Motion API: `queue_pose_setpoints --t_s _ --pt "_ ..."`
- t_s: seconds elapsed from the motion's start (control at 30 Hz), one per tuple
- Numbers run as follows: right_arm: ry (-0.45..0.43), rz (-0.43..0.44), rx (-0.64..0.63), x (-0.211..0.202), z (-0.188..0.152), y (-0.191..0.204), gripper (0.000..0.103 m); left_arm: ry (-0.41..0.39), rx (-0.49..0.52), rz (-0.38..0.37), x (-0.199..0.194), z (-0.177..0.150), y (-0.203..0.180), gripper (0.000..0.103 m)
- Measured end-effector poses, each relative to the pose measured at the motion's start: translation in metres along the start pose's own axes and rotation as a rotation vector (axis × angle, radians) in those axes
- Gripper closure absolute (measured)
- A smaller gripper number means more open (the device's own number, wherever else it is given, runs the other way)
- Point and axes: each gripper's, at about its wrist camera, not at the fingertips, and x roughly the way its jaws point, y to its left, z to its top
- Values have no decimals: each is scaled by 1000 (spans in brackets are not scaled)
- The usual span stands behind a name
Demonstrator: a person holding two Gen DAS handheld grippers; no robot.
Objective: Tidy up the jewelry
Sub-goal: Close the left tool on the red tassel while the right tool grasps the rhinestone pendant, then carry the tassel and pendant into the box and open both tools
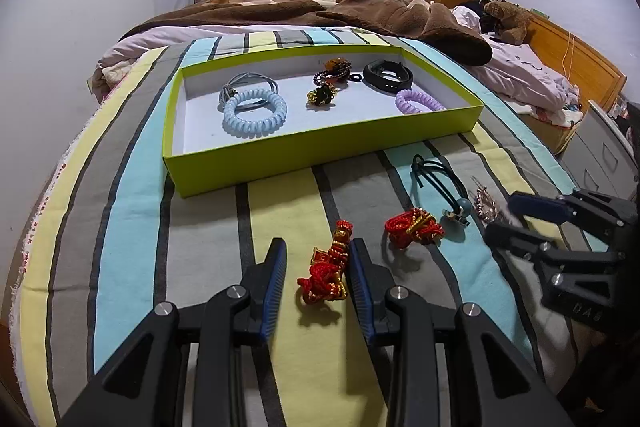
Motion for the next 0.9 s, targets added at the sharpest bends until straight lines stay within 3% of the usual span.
queue_pose_setpoints --t_s 0.43,0.5,0.6,0.9 --pt "-18 41 16 6 6 -6 60 -1 9 18 3 1 -4 69" --pt "-21 25 14 5 6 -5 76 -1 17 24 3 1 -6 70" --pt "-27 33 31 4 5 -9 78 0 28 34 2 1 -7 80" --pt "-40 46 55 1 3 -15 78 -3 11 38 -1 0 -3 84"
